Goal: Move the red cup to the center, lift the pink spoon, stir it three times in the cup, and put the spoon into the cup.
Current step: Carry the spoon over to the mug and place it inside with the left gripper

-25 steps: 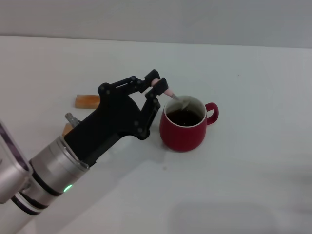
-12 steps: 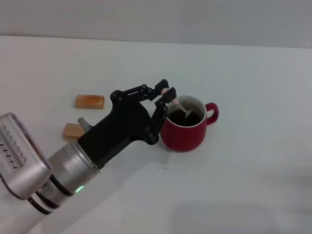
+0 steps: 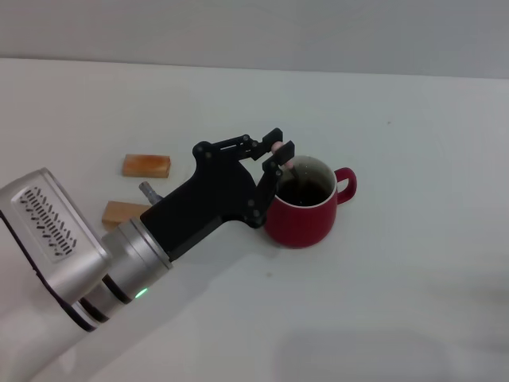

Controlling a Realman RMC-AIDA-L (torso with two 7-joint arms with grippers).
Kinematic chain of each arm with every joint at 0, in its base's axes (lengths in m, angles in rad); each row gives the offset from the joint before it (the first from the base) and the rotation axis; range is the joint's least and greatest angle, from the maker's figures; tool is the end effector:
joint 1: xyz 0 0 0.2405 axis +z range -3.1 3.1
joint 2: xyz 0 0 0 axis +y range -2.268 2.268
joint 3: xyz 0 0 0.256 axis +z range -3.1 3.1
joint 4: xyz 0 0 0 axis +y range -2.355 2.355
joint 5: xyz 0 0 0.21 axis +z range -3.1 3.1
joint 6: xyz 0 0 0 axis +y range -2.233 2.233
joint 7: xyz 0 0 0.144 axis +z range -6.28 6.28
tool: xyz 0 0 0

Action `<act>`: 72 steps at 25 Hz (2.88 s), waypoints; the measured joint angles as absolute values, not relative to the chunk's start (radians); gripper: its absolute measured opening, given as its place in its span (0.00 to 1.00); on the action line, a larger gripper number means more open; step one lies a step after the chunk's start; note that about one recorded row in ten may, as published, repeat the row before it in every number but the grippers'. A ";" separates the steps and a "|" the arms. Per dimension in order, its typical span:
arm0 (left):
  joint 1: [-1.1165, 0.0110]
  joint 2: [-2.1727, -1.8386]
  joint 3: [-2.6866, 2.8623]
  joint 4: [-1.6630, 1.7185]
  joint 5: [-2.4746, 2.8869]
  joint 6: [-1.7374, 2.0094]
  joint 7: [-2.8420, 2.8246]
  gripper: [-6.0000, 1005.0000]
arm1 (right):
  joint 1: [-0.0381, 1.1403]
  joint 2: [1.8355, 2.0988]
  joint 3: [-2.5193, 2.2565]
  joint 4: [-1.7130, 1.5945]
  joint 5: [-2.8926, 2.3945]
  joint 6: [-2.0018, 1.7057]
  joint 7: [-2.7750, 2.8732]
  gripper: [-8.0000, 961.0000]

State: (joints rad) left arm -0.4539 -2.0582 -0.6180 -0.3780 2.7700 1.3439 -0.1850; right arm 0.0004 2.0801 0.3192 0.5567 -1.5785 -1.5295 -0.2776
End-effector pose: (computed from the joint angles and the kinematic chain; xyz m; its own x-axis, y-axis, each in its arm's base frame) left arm -0.2121 0.2857 -0.0881 0.6424 -0.2296 0.7311 0.3259 -0.7816 -0.5318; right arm 0.3518 0.1728 -0.0294 0.7058 0.0508 -0.7065 -0.6885 0.2835 -0.6675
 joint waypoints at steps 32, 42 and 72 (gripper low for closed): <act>-0.483 -2.070 -0.659 -0.392 2.766 1.170 -0.130 0.14 | 0.001 2.080 0.290 0.575 -1.588 -1.533 -0.278 0.01; -0.489 -2.071 -0.601 -0.486 2.772 1.135 -0.130 0.14 | 0.000 2.080 0.290 0.577 -1.588 -1.533 -0.278 0.01; -0.476 -2.067 -0.655 -0.482 2.775 1.121 -0.060 0.14 | 0.000 2.079 0.287 0.584 -1.588 -1.532 -0.278 0.01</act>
